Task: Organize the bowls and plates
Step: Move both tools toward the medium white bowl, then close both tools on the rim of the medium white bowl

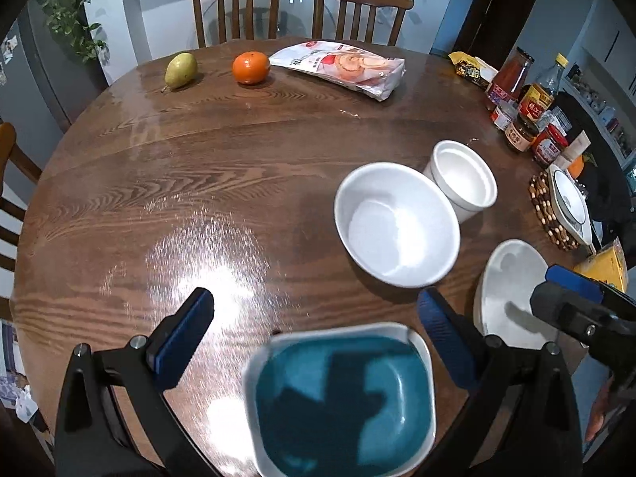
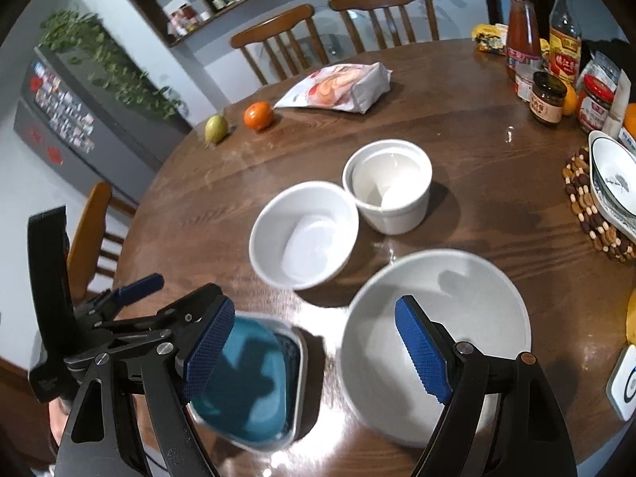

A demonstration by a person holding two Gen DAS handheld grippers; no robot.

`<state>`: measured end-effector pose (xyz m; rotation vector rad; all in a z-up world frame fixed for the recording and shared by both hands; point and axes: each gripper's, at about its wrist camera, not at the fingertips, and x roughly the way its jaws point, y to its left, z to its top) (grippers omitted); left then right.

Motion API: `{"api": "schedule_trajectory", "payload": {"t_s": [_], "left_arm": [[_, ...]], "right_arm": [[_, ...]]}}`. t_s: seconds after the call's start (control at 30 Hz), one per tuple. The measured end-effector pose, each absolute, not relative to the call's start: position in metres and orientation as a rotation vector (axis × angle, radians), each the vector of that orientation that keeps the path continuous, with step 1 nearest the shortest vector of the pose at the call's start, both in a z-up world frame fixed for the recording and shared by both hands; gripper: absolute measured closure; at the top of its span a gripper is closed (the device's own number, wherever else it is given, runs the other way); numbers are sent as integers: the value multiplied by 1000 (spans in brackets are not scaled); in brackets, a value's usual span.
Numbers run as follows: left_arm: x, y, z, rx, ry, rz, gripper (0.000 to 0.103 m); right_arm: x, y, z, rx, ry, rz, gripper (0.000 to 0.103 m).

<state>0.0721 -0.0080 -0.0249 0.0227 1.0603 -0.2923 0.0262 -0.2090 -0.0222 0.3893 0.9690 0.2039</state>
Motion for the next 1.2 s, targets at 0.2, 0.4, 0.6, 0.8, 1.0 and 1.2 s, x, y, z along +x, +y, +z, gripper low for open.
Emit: {"api": "schedule_trajectory", "payload": {"t_s": [0.2,0.4,0.6,0.8,1.0,1.2], "left_arm": [[95,-9,-29,28,1081,-346,1],[115,-10,-38,11,1103,-374,1],[131,-8,-46,-14,1117,-381,2],[139,-13,-50,-2,1115,-397,4],[146,-17,-62,3,1140,-418,8],[148,-23,-71,16,1162,-438,20]], "right_arm": [[52,-210,-30,433,991,156,20],[72,-207,-39,449,1013,145,20],[90,-203,-50,468,1039,131,20],[102,-199,-57,441,1082,123,25],[111,-202,-65,444,1121,118,36],[116,-201,-70,446,1139,126,49]]}}
